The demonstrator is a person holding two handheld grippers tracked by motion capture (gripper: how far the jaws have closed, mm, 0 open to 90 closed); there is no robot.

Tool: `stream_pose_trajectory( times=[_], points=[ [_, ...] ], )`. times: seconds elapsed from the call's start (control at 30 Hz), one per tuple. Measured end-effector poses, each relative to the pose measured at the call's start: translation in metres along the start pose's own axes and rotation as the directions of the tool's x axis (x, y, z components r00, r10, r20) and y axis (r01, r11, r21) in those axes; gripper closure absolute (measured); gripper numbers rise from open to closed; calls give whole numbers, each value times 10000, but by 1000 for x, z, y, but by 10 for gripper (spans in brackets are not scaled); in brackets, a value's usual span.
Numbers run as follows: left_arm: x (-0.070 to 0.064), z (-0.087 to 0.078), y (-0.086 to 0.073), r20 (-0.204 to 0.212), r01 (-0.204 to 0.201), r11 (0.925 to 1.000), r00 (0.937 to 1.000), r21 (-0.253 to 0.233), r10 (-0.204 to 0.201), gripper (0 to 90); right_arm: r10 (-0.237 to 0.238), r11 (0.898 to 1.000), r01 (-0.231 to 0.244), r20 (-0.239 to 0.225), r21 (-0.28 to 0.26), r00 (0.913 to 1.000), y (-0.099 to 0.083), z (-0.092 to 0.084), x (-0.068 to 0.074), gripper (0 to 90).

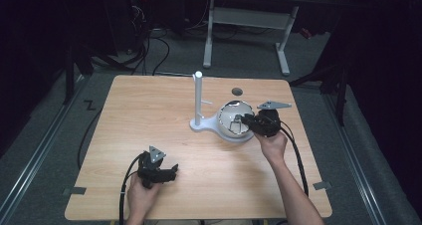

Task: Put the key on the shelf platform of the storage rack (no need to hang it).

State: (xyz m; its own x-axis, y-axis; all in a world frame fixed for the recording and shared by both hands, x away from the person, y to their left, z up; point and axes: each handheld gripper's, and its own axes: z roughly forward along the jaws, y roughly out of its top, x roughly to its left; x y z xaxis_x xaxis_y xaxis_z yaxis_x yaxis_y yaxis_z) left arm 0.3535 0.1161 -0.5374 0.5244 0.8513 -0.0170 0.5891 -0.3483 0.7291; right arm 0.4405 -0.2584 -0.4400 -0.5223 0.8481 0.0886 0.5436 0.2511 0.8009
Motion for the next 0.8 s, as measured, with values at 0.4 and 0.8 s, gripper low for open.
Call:
stream_pose_trajectory(
  times=[0.4,0.8],
  points=[
    [0,0,0,-9,-9,10000,10000,2,9,154,189,9996,-188,-30,228,9998,-2,16,-6,755],
    [0,0,0,-11,-11,10000,10000,2,11,155,517,9975,-523,140,472,9986,-5,28,-13,753]
  ],
)
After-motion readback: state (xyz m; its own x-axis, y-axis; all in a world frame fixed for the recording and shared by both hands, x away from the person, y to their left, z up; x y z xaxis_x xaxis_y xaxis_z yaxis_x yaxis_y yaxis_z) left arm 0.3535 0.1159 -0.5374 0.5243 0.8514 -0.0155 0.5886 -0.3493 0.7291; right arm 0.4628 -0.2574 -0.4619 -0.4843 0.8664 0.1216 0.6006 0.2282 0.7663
